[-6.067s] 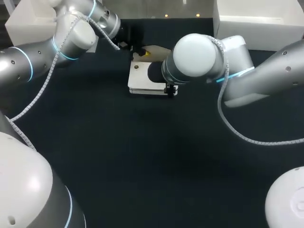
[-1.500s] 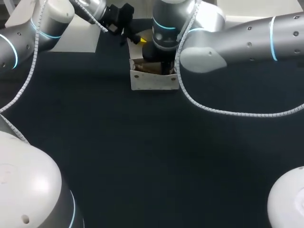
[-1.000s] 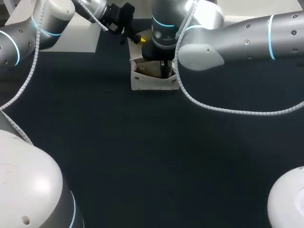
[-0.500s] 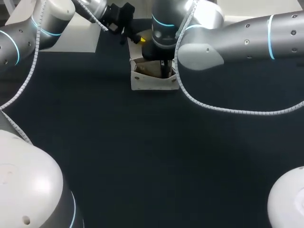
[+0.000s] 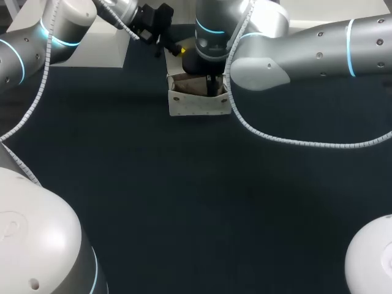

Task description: Pick up the bag, open it, inspect its contents, close it, and place it on the opposite side

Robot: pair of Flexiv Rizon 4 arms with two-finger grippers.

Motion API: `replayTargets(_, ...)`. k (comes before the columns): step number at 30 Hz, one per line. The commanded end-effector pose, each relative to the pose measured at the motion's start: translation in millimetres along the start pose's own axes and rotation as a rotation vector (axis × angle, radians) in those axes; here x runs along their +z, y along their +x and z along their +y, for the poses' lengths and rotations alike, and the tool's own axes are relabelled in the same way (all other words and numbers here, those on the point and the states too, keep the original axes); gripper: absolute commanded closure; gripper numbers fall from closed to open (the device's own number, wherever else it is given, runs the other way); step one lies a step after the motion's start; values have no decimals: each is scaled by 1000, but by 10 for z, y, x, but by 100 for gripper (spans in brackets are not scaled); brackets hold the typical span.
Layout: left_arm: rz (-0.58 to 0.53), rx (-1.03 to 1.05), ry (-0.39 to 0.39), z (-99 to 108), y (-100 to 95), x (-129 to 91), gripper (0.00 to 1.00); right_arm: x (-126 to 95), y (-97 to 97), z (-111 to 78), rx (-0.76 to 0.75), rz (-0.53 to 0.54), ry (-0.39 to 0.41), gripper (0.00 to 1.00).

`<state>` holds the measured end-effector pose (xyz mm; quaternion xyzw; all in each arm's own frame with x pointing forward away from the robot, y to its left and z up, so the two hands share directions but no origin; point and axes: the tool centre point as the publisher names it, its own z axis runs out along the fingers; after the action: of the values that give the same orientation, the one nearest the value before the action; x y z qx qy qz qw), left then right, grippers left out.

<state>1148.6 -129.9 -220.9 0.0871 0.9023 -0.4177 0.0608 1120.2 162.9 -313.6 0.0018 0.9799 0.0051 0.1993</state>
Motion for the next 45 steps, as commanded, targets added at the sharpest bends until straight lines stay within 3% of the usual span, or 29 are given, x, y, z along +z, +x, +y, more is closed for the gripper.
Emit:
replayTargets(1, -7, 9, 4, -43, 76, -28, 100, -141, 23, -22, 10, -60, -1, 65)
replayTargets(6, -8, 18, -1, -66, 98, -35, 100, -349, -11, -21, 17, -131, 5, 84)
replayTargets(15, -12, -13, -47, 70, -4, 112, 100, -632, -35, -20, 34, -237, 8, 82)
replayTargets(19, -65, 2, -78, 136, -75, 152, 100, -675, -16, -12, 32, -257, 8, 83)
replayTargets(26, -152, 47, -114, 263, -257, 211, 100, -663, 65, -5, 26, -280, 2, 86)
replayTargets(29, -194, 72, -135, 287, -317, 251, 100, -634, 110, -18, 30, -285, -5, 100)
replayTargets(35, -260, 78, -145, 395, -425, 345, 100, -586, 196, -36, 42, -309, -22, 100)
replayTargets(45, -319, 94, -138, 692, -442, 491, 100, -396, 419, -21, 71, -358, -37, 100)
